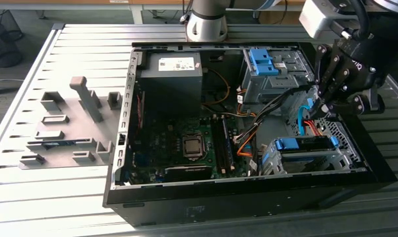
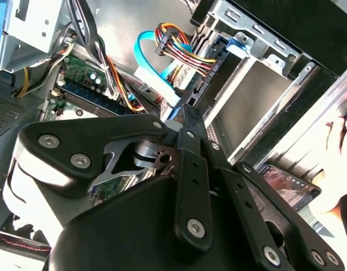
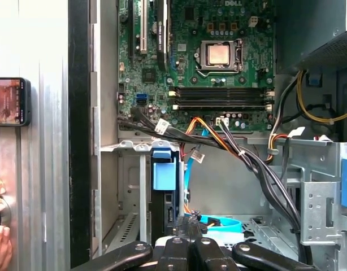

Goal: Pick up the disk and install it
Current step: 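Insert the second disk wire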

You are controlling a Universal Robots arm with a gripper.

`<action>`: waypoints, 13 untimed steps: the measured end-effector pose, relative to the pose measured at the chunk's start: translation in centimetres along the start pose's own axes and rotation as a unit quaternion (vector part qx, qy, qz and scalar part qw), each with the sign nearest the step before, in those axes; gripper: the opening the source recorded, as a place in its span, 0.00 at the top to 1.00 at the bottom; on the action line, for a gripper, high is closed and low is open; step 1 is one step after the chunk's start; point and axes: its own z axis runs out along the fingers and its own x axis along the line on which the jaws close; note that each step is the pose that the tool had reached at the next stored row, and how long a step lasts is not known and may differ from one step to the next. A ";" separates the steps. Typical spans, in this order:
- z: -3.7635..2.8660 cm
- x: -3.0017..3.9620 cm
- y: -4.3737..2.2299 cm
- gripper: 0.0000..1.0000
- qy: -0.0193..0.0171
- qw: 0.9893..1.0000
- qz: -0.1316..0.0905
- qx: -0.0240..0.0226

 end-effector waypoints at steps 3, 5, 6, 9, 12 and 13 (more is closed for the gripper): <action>0.00 -0.05 0.01 0.89 0.000 1.000 0.000 0.000; 0.00 -0.05 0.00 0.89 0.000 1.000 0.000 0.000; 0.00 -0.05 0.01 0.89 0.001 1.000 0.000 0.000; -0.01 -0.08 0.01 0.89 0.002 1.000 0.000 0.000; -0.01 -0.14 0.01 0.89 0.003 1.000 0.000 0.000; -0.02 -0.18 0.01 0.89 0.004 1.000 0.000 0.000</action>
